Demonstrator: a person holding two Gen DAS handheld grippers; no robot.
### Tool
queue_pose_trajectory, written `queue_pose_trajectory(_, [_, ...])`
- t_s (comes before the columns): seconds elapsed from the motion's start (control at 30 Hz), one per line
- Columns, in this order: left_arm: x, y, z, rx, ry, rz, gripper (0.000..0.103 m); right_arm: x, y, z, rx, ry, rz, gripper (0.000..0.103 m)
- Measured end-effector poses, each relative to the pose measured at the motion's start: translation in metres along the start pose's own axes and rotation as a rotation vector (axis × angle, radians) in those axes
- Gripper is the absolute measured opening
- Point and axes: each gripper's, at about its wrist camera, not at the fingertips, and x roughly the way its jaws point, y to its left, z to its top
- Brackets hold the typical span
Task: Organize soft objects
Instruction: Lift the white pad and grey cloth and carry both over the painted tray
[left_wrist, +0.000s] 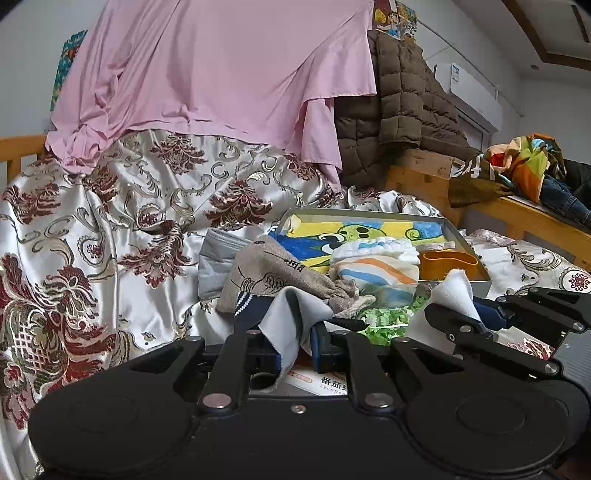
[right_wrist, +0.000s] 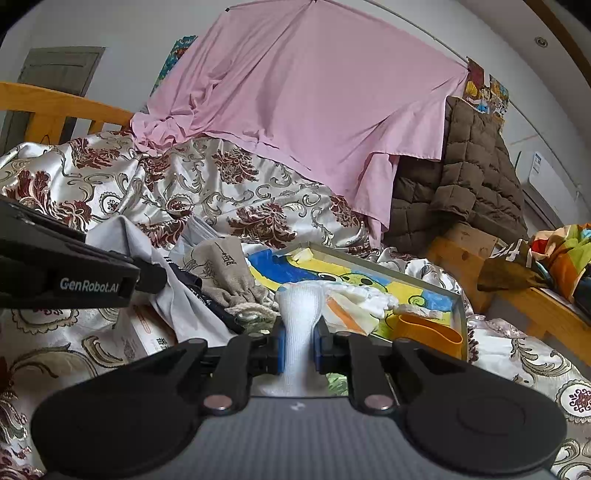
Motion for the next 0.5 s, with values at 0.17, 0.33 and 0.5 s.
queue_pose_trajectory(0.17, [-0.0009,0.0002,0.0004,-0.001,-0.016,-0.010,0.037,0.0009,0.0008,-0.0006,-0.002,0.003,0.000,0.016])
queue_pose_trajectory(0.33, [-0.0011,-0.0031,0.0014,0.016,-0.019,-0.022,0.030,0.0007,0.0007,-0.0008,0.001,0.000,0.001,0.016])
queue_pose_trajectory(0.5, [0.0016,-0.0060,-0.0011,0.044,0.002,-0.021,0.008,0.0006,0.0003,-0.0008,0.003,-0.002,0.002,0.016])
